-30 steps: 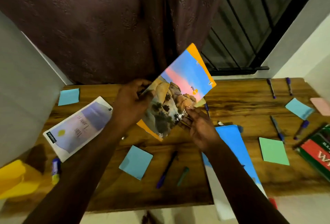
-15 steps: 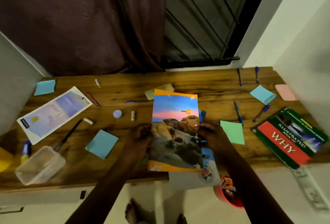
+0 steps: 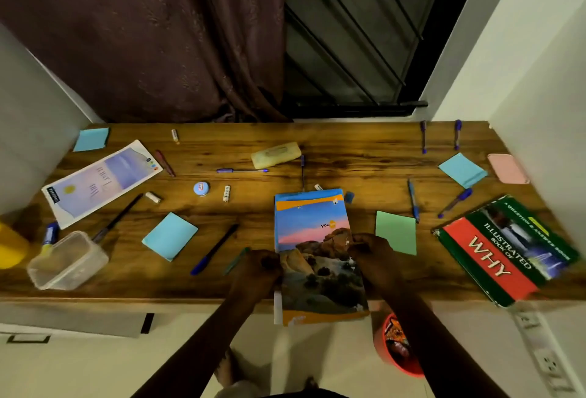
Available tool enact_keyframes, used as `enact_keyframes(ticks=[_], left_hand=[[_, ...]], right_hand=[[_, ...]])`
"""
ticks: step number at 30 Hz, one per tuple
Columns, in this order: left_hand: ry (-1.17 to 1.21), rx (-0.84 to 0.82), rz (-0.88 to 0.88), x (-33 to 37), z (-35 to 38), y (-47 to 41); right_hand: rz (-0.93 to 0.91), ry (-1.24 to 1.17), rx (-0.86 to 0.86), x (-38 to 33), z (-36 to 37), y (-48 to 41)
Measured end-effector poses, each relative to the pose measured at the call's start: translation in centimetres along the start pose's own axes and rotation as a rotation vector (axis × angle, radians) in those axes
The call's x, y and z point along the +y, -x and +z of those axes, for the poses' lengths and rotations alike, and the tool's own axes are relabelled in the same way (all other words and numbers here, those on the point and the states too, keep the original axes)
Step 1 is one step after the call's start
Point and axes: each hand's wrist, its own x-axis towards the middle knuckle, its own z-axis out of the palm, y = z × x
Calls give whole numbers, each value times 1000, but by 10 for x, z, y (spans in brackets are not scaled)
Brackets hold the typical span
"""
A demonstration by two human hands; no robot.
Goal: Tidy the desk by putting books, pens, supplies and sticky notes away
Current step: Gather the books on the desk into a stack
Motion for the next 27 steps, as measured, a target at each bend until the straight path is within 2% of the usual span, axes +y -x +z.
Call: enact_keyframes(ticks=[3,7,13,20,23,27], left_hand=[[-47,32,11,1,2,-2],[15,92,-26,0,1,-5],[-134,105,47,3,0,-9],[-186,139,111,0,-4,-8],[-186,168,181,-2,-14,-10],[-123,172,191,-6,-45,-18]], right_hand=[[-38,-14,6,0,-1,1],[-46,-17,-14,0,2,1],[-76,133,13,2,9,-2],[-98,336,104,3,22,-5],[-177,275,102,-28,30,5],[-200,173,-26,-65,61,6]])
